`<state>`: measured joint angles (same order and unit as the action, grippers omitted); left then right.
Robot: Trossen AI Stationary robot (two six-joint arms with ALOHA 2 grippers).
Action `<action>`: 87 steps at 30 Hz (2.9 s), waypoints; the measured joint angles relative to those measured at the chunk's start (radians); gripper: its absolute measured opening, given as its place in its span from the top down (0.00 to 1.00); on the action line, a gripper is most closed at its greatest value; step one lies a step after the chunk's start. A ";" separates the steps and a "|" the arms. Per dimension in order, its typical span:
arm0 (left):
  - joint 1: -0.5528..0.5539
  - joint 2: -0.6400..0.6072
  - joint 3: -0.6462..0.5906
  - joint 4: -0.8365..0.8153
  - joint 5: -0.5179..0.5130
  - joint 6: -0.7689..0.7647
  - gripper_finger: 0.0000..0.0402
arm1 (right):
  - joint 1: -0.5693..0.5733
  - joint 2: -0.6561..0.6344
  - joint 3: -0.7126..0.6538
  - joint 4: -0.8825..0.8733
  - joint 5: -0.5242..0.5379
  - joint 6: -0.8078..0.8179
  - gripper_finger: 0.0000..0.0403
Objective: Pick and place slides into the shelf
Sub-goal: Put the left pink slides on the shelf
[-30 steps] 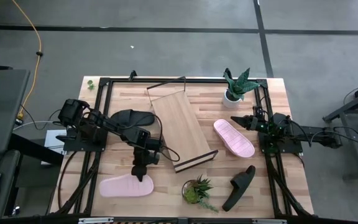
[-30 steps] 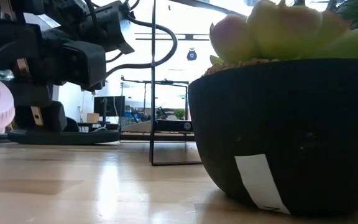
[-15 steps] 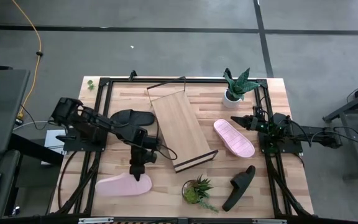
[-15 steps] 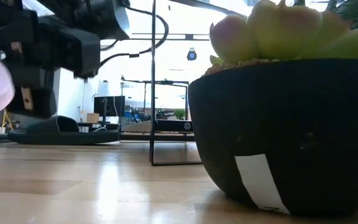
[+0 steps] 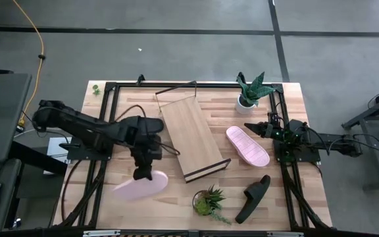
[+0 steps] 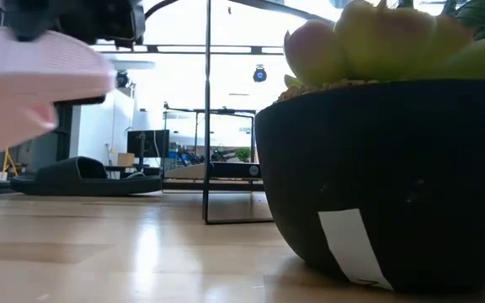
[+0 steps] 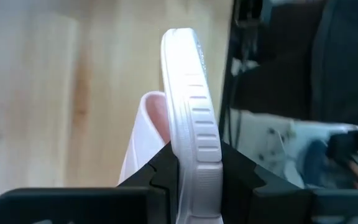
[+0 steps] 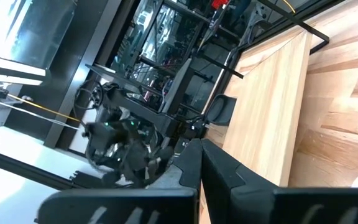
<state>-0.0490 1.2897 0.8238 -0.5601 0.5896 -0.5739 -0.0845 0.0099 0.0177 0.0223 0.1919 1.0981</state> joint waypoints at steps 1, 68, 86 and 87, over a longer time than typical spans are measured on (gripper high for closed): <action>0.015 -0.018 0.000 -0.004 -0.013 0.000 0.83 | 0.000 0.002 0.000 0.000 -0.001 0.000 1.00; 0.317 -0.124 0.273 0.229 -0.609 0.169 0.83 | 0.000 0.023 -0.001 0.050 -0.016 0.035 1.00; 0.294 0.064 0.548 -0.174 -0.813 0.180 0.83 | 0.000 0.055 0.000 0.002 -0.009 0.047 1.00; 0.294 0.081 0.560 -0.193 -0.809 0.187 0.83 | 0.000 0.057 0.000 0.002 -0.009 0.049 1.00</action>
<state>0.2447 1.3704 1.3841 -0.7536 -0.2189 -0.3865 -0.0841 0.0672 0.0177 0.0243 0.1831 1.1470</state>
